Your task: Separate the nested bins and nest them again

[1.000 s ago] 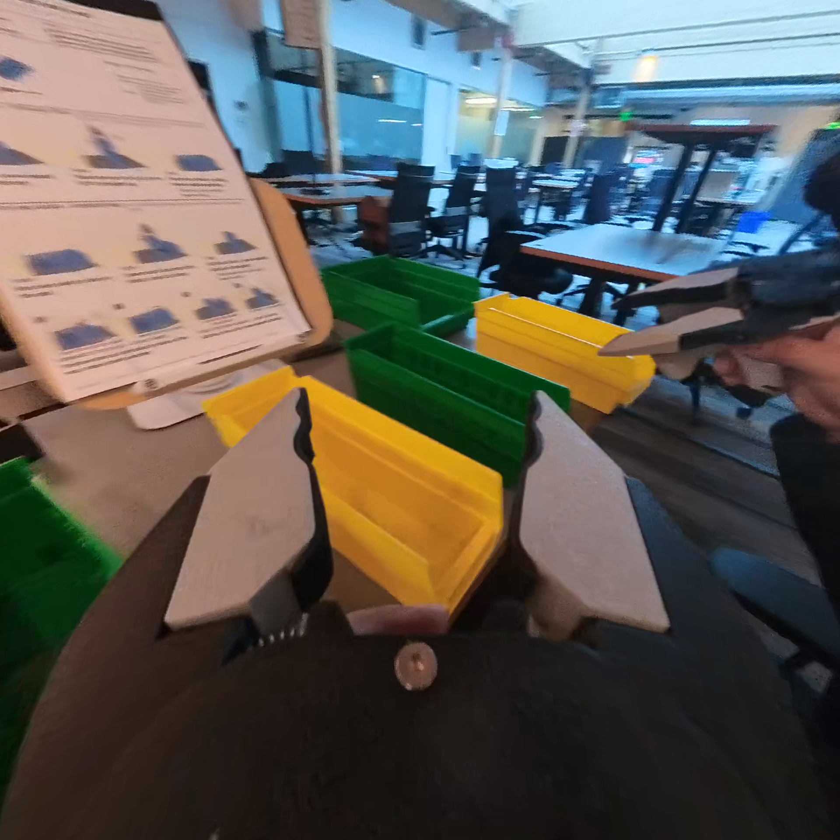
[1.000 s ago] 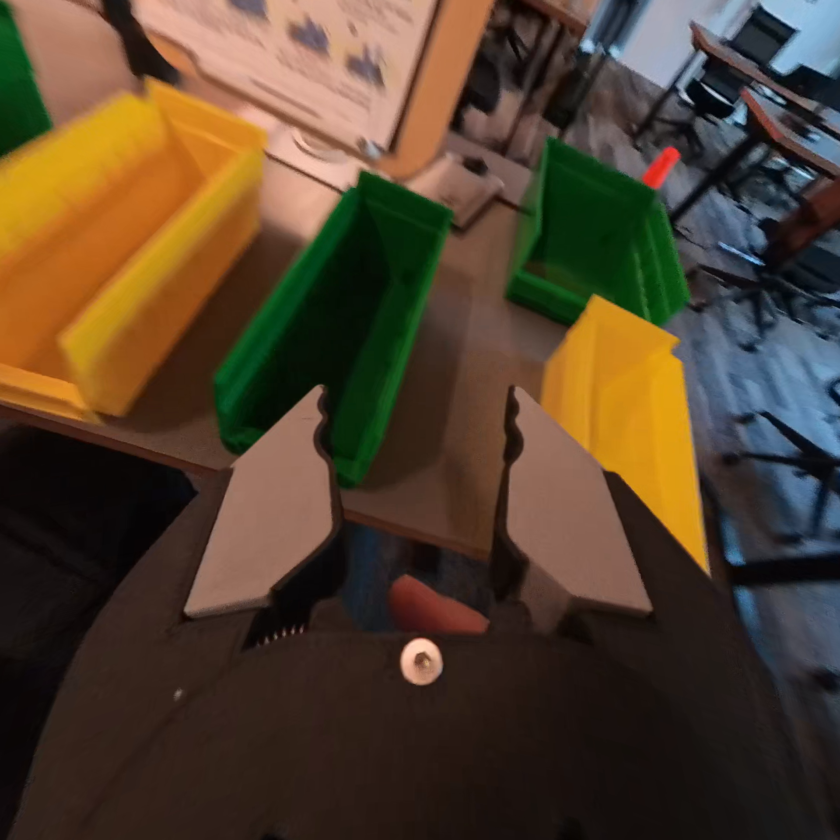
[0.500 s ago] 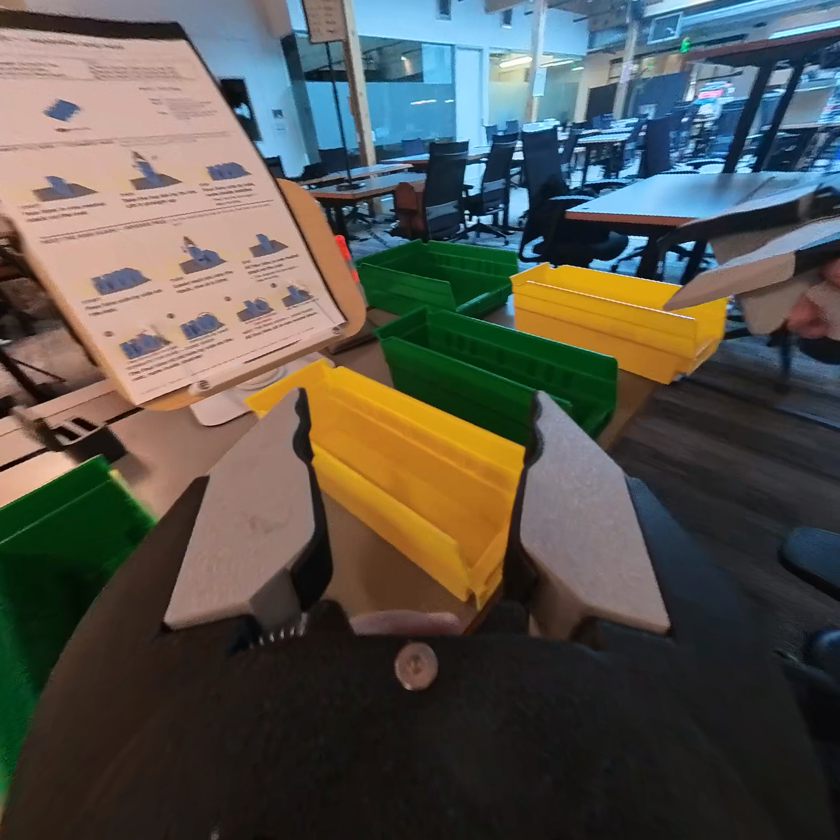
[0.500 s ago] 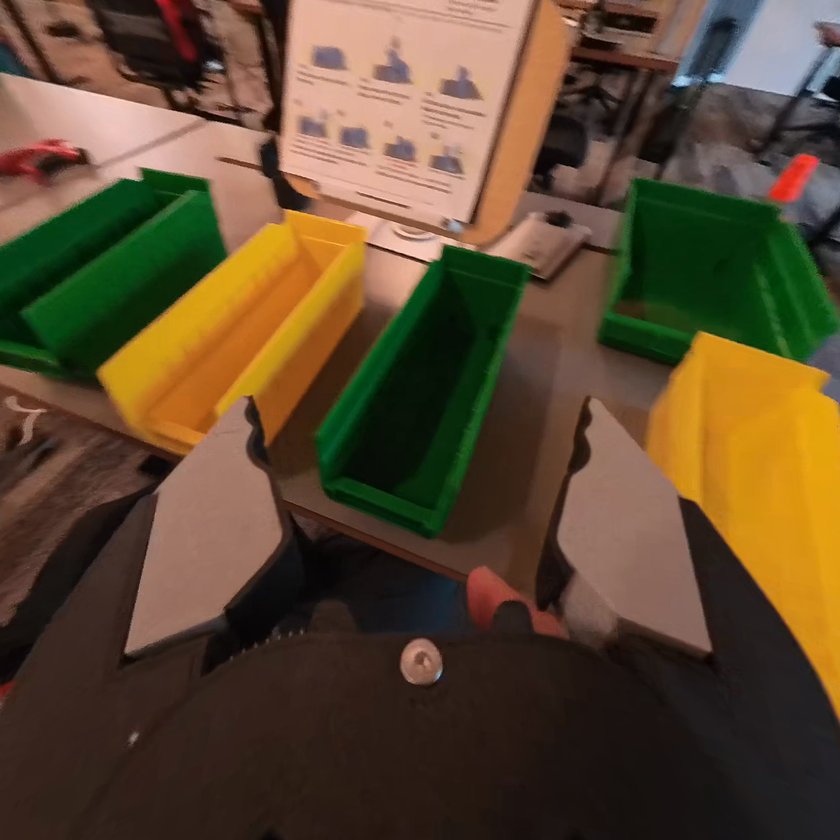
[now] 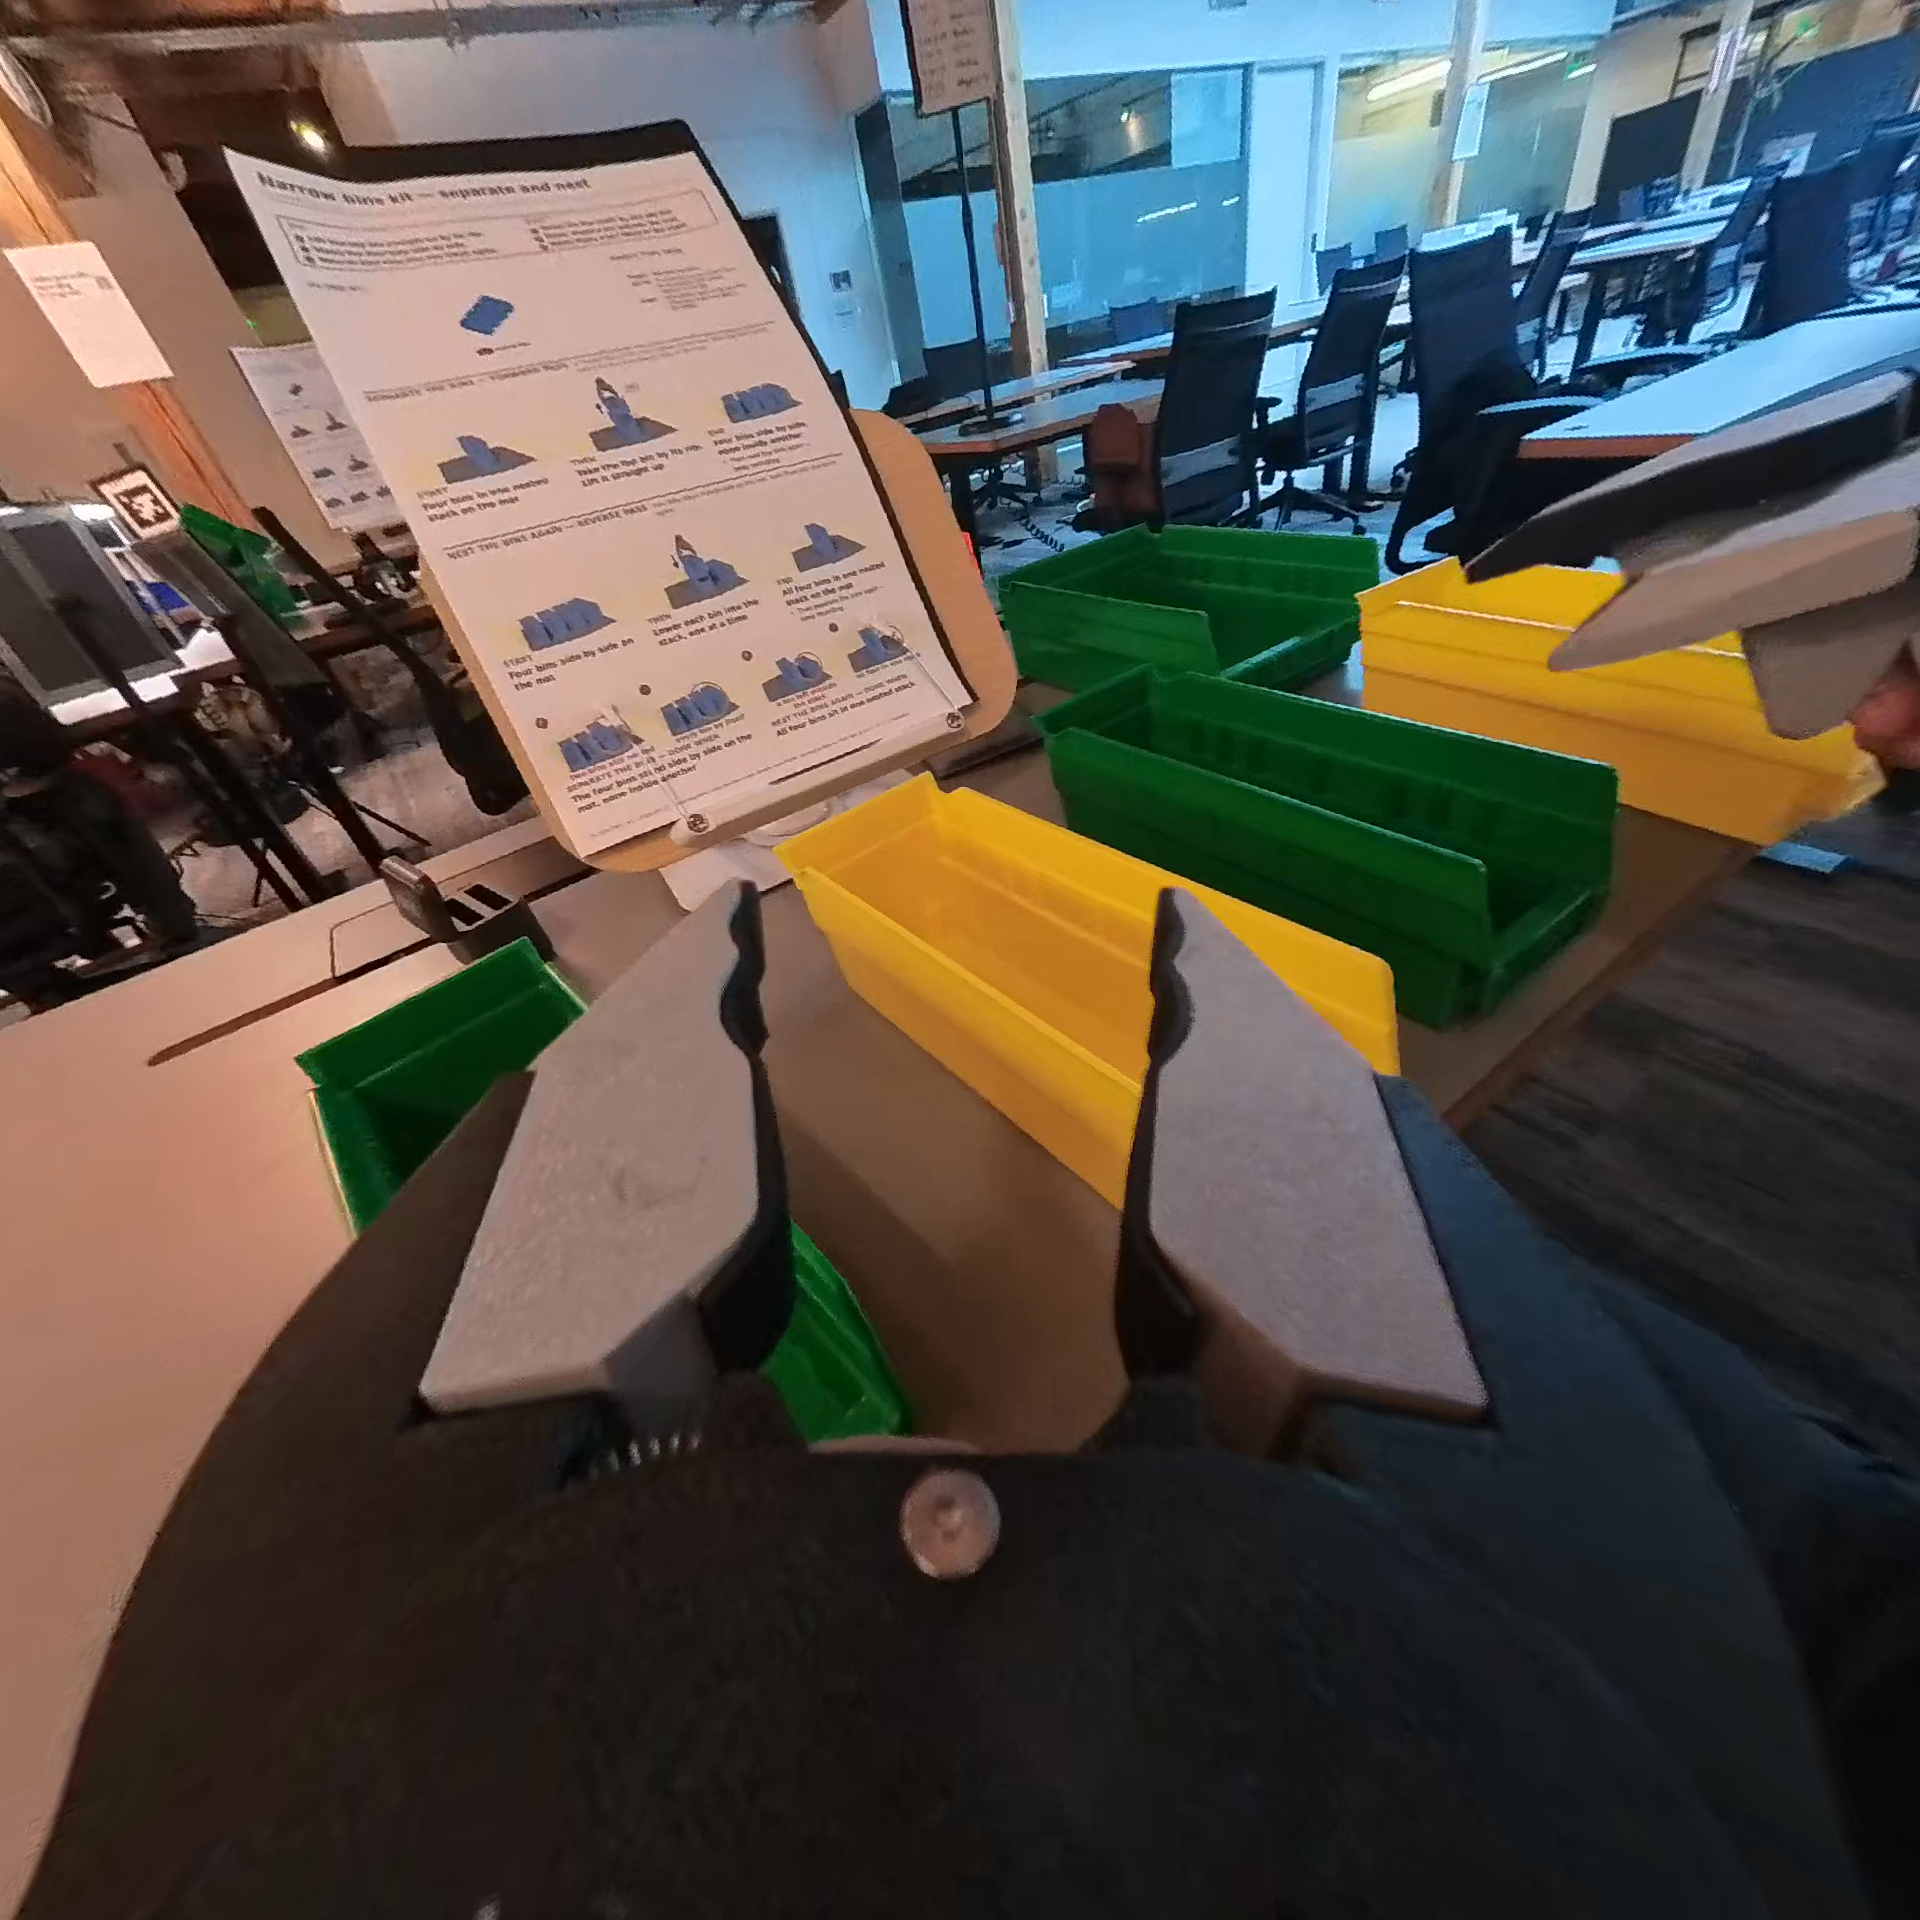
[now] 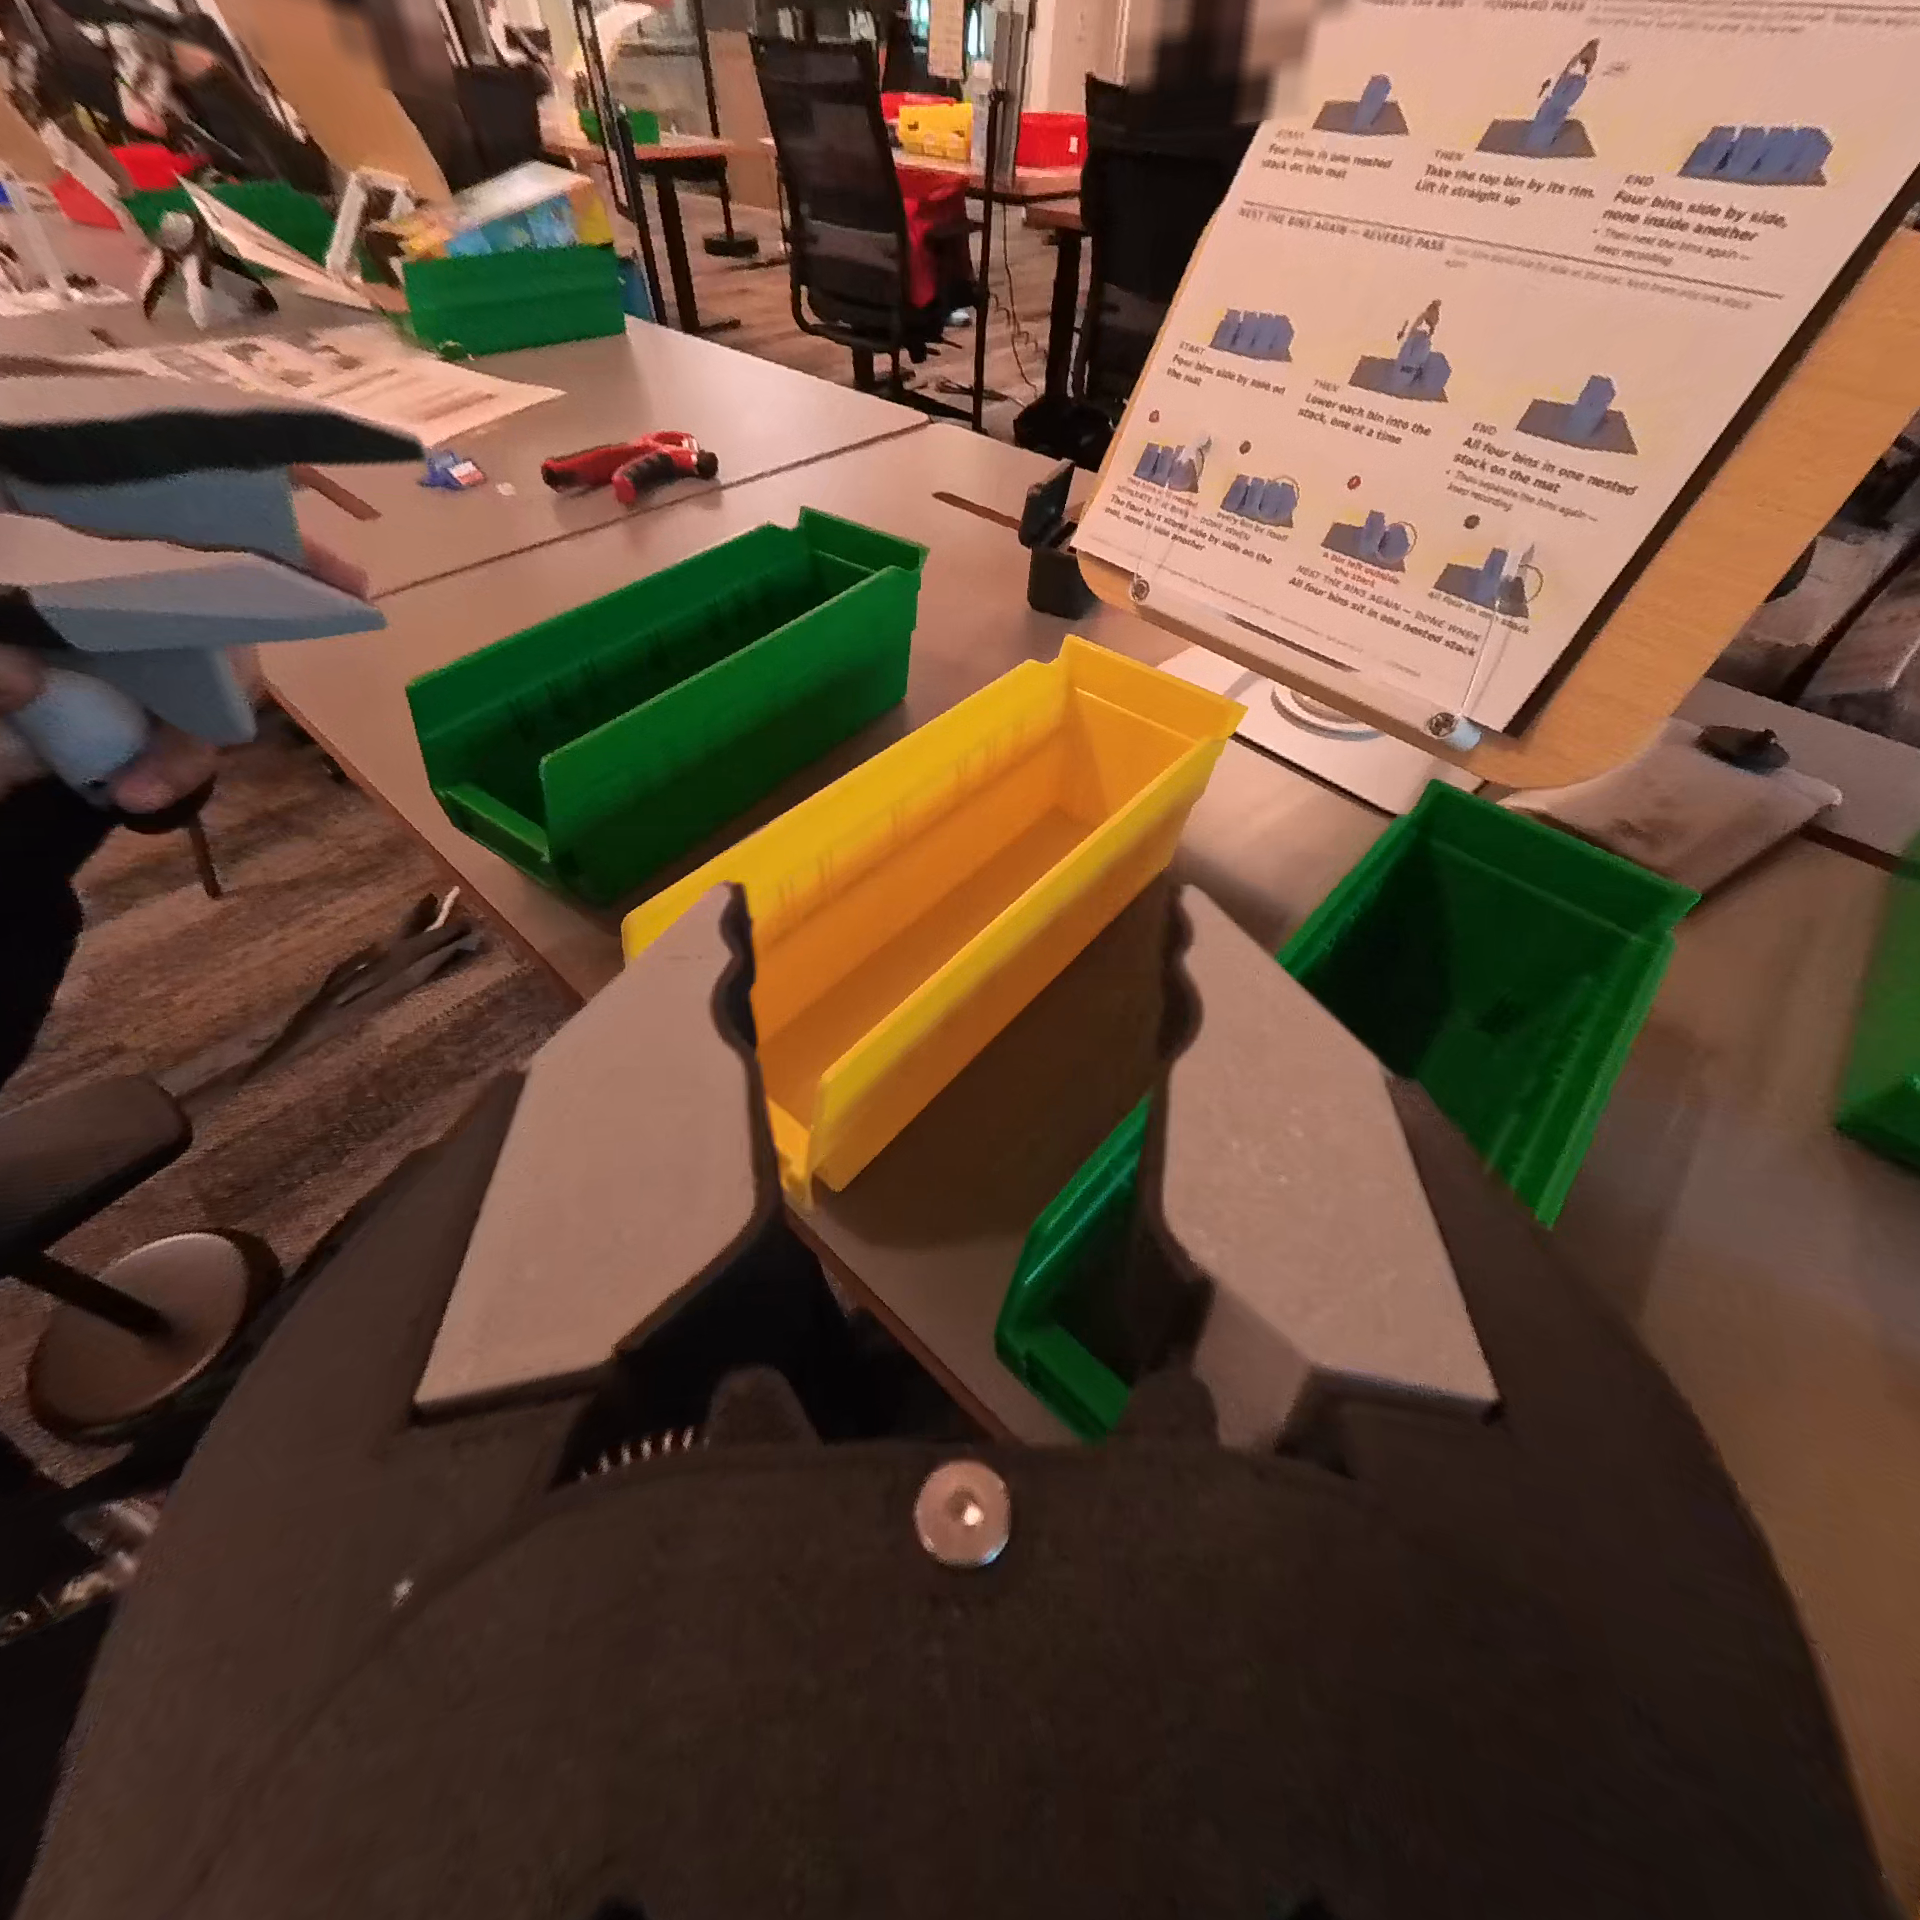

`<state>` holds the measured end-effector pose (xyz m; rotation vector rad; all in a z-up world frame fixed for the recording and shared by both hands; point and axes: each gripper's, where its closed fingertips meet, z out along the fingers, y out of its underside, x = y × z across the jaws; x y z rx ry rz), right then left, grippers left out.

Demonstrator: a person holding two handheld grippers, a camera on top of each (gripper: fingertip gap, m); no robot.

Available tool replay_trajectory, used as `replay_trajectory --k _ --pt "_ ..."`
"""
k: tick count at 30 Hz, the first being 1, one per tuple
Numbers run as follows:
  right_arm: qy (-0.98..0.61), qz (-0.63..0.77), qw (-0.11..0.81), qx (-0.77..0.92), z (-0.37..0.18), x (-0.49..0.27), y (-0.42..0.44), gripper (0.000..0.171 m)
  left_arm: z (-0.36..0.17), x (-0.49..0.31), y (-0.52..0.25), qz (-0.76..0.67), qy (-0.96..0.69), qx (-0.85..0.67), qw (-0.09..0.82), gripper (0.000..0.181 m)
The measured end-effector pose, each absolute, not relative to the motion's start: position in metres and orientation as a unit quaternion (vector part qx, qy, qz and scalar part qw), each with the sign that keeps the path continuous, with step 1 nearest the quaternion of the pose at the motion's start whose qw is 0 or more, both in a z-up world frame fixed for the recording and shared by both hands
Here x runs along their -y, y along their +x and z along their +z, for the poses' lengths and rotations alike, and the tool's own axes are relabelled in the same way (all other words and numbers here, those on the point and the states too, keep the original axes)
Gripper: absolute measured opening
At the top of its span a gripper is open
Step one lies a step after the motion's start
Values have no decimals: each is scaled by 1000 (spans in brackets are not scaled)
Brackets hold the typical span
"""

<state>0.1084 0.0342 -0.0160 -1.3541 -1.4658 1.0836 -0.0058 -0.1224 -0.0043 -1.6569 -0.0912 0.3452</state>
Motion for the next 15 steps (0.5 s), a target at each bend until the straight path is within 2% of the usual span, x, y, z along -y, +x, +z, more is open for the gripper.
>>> replay_trajectory --k 2,4,8,13,14,15 --pt "-548 417 417 593 -19 -35 112 79 -9 116 -4 147 -735 38 661 72" --pt "-549 408 420 597 -20 -35 116 90 -16 104 5 129 -743 24 656 71" --pt "-546 395 438 595 -18 -35 123 85 -16 88 14 139 -739 -2 659 63" --pt "-562 415 455 552 -9 -47 140 92 -7 79 18 153 -721 -21 676 48" --pt "-563 431 460 534 -4 -50 145 102 -6 77 19 146 -721 -23 677 48" --pt "-563 446 463 519 -1 -53 149 101 -6 76 20 142 -720 -25 679 47"
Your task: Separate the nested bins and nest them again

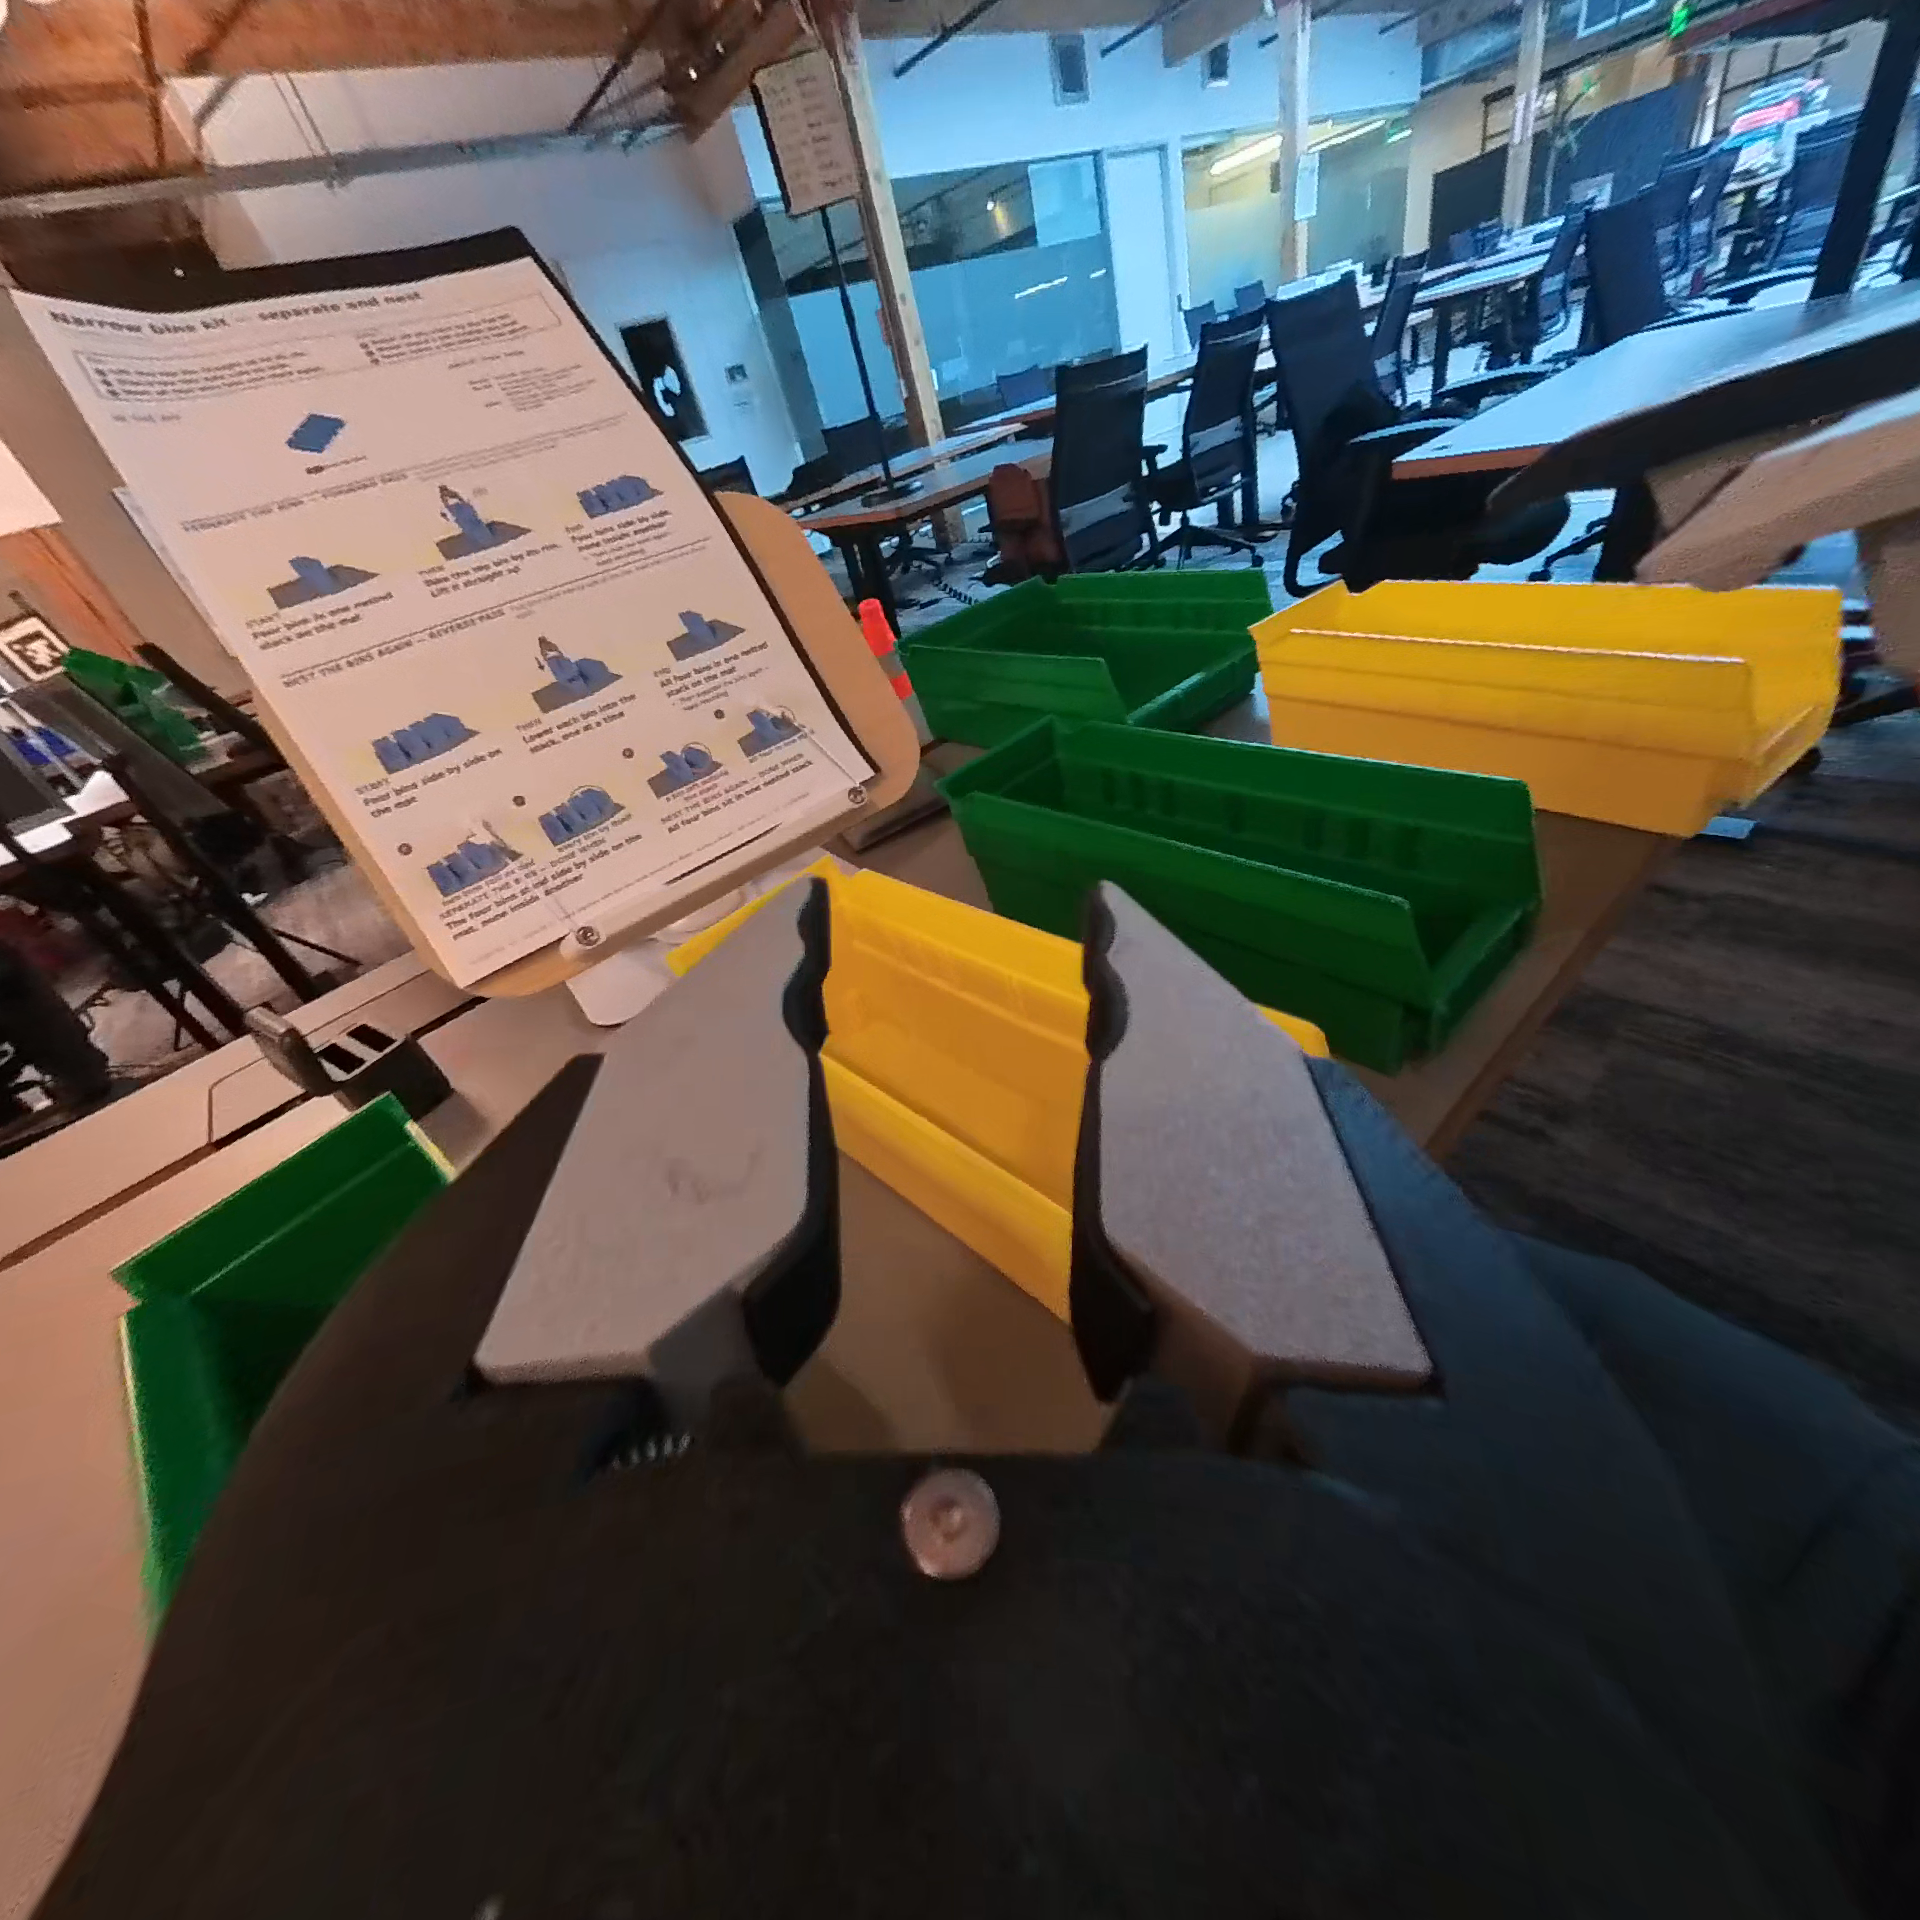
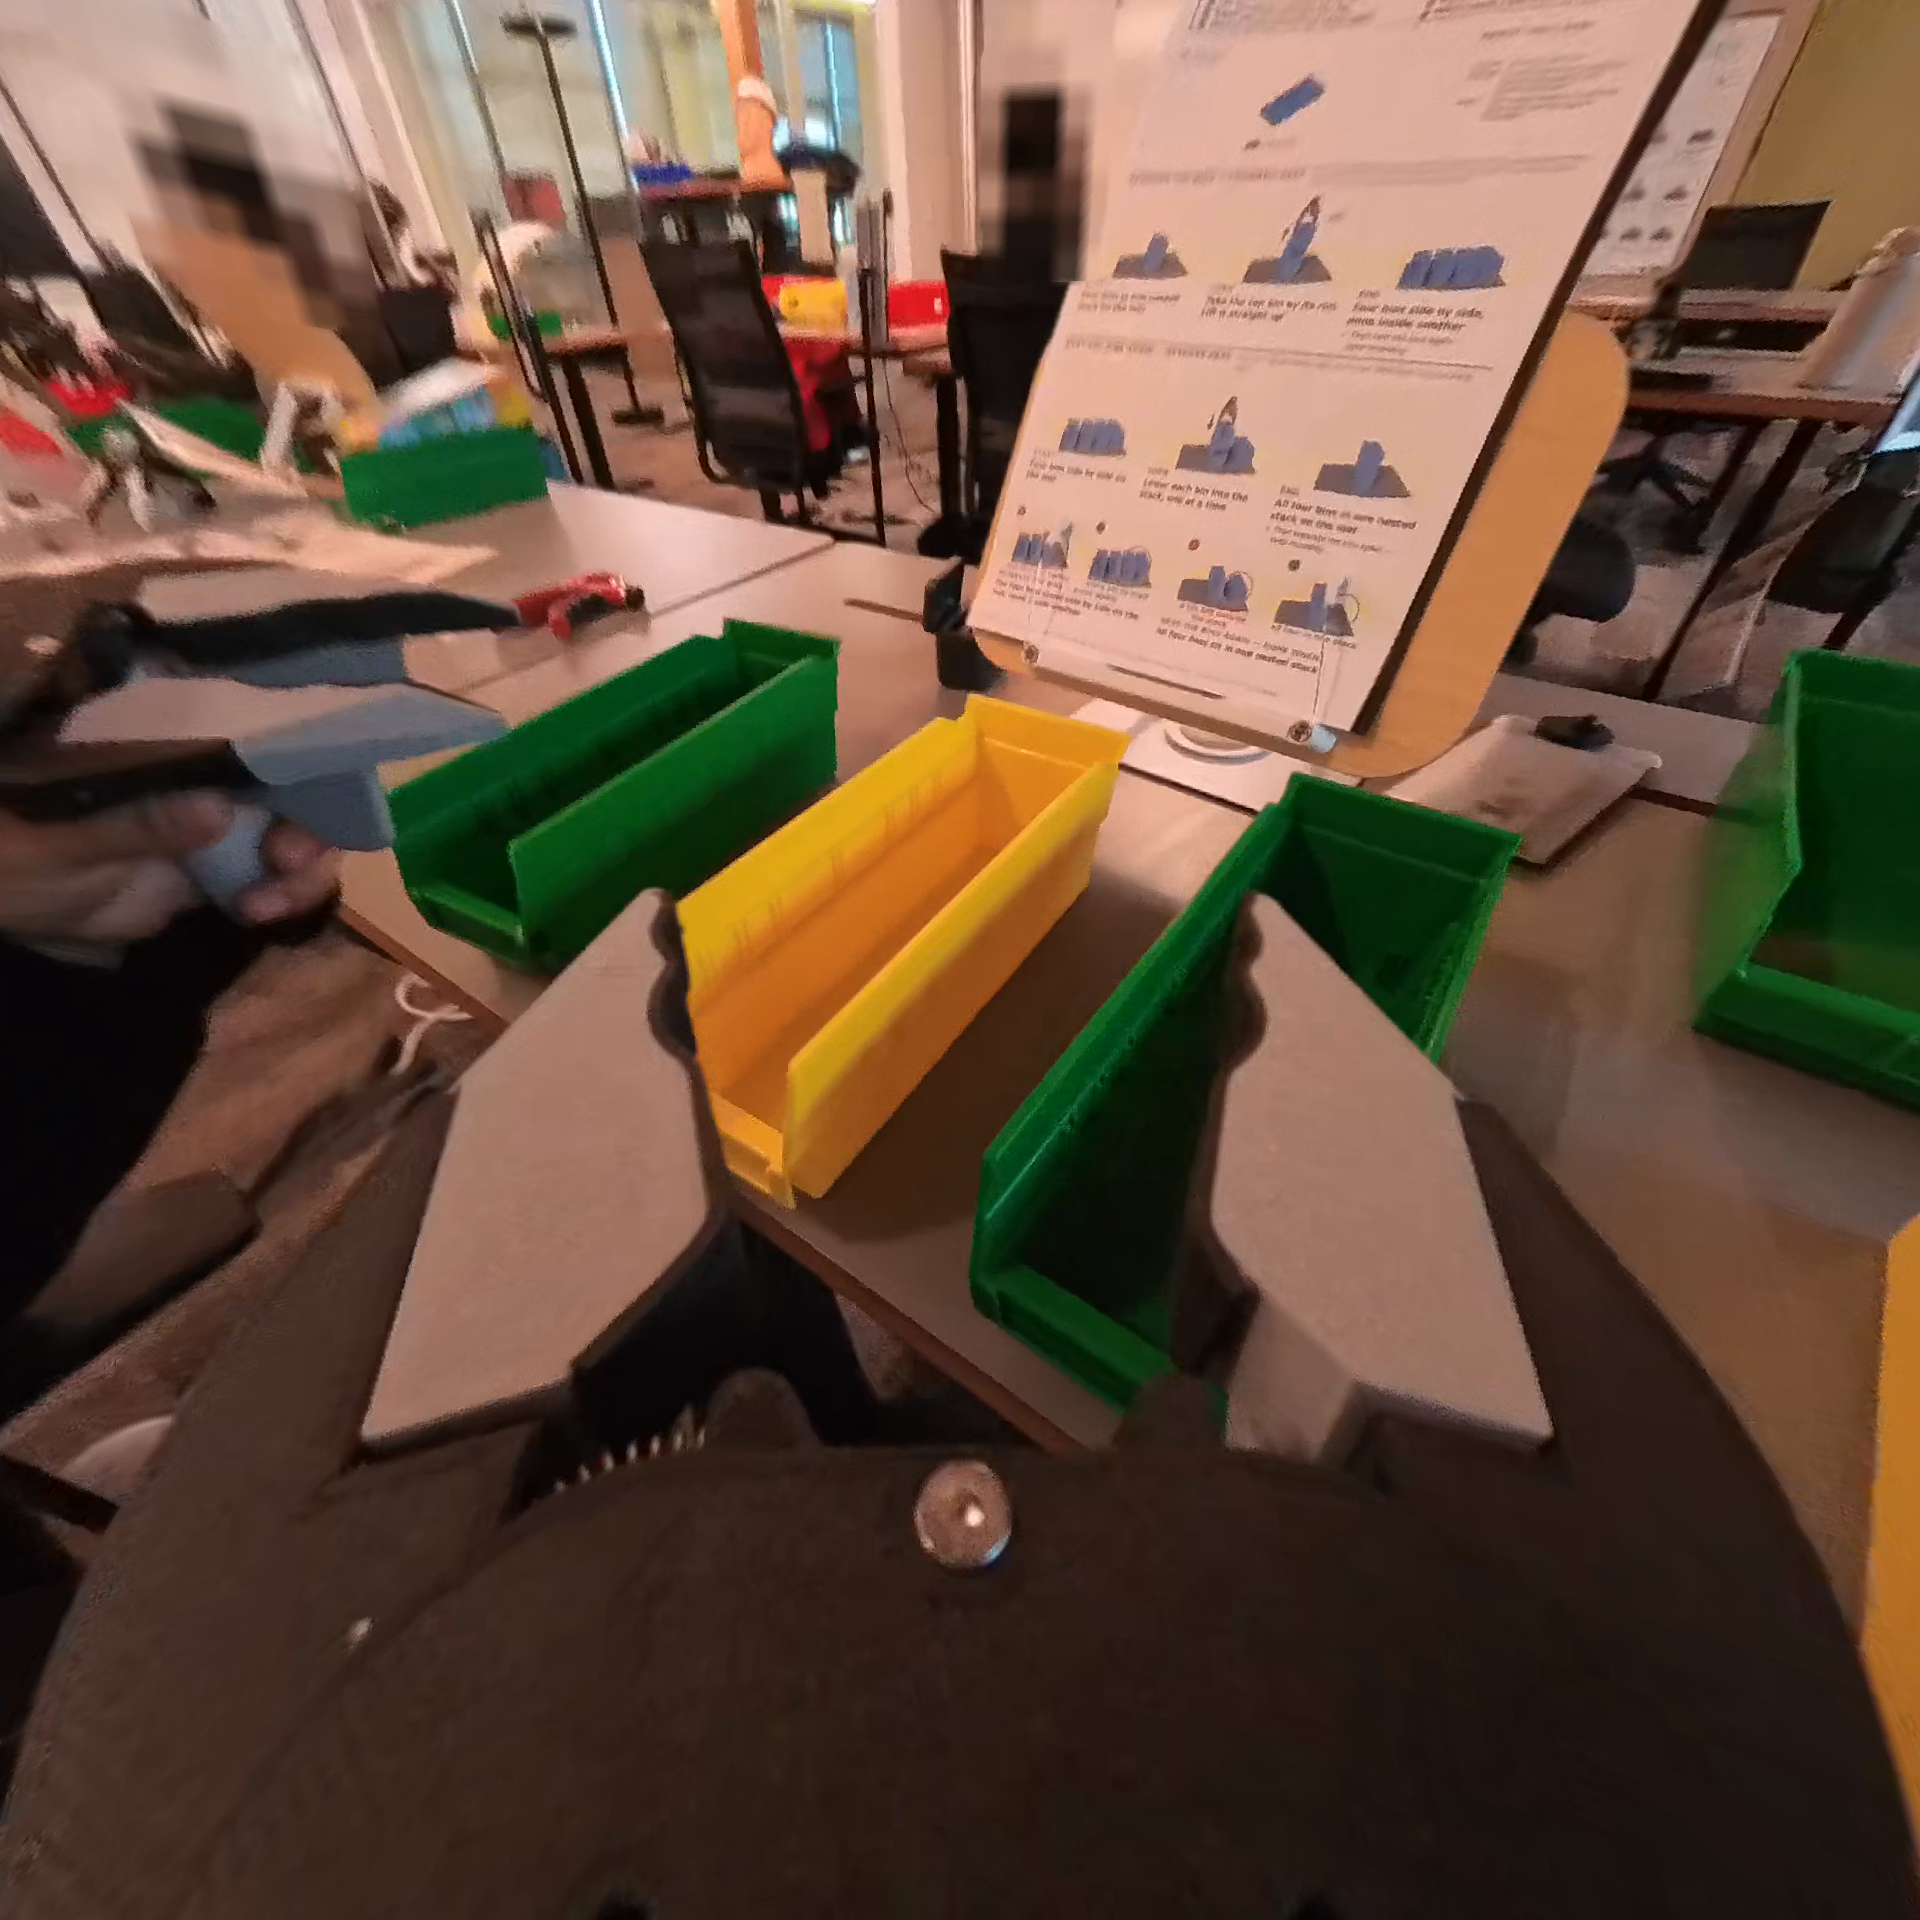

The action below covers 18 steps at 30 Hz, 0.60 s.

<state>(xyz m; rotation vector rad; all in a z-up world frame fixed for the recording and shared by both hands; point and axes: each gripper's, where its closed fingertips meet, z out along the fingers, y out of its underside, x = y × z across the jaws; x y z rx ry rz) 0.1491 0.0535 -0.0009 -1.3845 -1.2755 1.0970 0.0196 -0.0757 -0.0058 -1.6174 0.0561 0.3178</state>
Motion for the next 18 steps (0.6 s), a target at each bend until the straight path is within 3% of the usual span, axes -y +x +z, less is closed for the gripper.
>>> replay_trajectory --k 2,5,10,18 --pt "-564 468 455 507 2 -56 157 96 -7 72 21 134 -723 -32 677 46" --pt "-565 477 465 487 8 -62 165 107 -11 68 24 133 -728 -44 671 48" --pt "-562 486 463 482 10 -66 167 110 -7 71 28 138 -725 -56 673 47" --pt "-553 458 451 531 -5 -51 154 109 -3 78 26 133 -723 -57 676 35"
